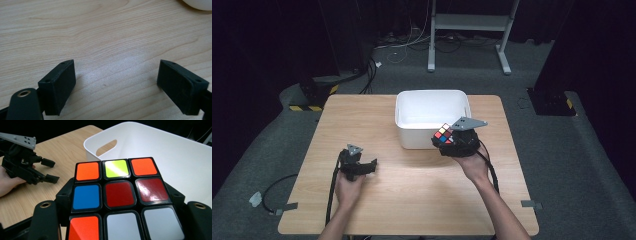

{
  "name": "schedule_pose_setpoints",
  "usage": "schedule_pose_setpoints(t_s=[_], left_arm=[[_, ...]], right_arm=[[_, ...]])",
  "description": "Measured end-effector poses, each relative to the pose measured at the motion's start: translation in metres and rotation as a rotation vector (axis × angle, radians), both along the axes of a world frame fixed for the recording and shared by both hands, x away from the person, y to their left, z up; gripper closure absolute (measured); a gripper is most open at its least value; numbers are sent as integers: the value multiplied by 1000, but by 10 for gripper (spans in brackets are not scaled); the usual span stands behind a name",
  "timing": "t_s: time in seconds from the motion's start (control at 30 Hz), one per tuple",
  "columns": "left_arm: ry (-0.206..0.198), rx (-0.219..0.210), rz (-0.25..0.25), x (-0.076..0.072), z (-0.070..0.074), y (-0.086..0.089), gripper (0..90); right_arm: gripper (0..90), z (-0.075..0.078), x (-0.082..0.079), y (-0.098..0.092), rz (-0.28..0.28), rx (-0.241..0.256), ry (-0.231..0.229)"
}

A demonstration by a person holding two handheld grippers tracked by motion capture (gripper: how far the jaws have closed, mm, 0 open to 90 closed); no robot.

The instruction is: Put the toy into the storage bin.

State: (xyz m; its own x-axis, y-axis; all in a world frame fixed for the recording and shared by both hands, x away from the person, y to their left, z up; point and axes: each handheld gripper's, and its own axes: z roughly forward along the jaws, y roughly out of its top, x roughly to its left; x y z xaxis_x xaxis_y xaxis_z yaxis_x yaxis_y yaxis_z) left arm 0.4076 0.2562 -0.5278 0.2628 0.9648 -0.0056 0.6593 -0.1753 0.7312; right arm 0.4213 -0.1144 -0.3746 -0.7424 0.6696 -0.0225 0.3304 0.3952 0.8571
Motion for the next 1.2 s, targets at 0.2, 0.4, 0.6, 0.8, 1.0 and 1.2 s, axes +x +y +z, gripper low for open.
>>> schedule_pose_setpoints(t_s=[0.2,0.4,0.6,0.8,1.0,1.2], left_arm=[[0,0,0,0,0,0,156],[0,0,0,0,0,0,156],[0,1,0,0,0,0,156],[0,0,0,0,0,0,156],[0,0,0,0,0,0,156],[0,1,0,0,0,0,156]], right_arm=[[316,2,3,0,-5,18,-6],[316,8,8,2,-7,19,8],[317,13,16,4,-31,46,29],[317,15,26,5,-45,49,40],[317,16,35,3,-64,55,42],[317,19,43,1,-93,93,57]])
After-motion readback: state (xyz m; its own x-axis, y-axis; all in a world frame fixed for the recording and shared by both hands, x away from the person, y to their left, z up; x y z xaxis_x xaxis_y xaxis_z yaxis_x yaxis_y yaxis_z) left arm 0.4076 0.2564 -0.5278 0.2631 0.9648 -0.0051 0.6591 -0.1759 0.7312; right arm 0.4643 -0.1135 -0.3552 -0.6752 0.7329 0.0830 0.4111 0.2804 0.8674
